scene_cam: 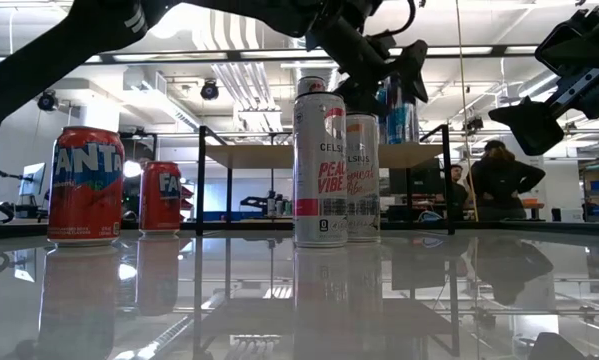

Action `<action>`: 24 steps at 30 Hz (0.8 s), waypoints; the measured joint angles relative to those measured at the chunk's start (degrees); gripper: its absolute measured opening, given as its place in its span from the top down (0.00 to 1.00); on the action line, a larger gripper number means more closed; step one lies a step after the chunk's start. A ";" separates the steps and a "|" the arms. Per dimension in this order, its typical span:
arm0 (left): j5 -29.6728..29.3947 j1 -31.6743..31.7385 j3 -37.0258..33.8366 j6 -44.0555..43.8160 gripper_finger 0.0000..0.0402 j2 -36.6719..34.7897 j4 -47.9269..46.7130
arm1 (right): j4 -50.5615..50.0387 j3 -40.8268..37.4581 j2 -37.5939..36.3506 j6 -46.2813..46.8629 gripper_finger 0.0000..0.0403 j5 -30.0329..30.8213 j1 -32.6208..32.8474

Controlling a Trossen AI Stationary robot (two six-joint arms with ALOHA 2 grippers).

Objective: Place canned beverage on shelf
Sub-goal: Put the blue soda can on the shelf aligned with the other blue soda can

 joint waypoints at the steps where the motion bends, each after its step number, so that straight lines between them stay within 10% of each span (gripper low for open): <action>1: 0.45 0.16 0.00 0.26 0.01 0.00 0.26 | -0.02 0.02 0.02 0.00 0.08 0.00 0.00; 11: 3.68 1.18 -0.02 0.74 0.05 0.04 0.55 | -0.02 0.00 0.00 0.00 0.08 0.02 0.00; 24: 5.10 1.22 -0.04 0.69 0.42 0.13 0.29 | 0.00 0.01 0.00 0.00 0.08 0.01 0.00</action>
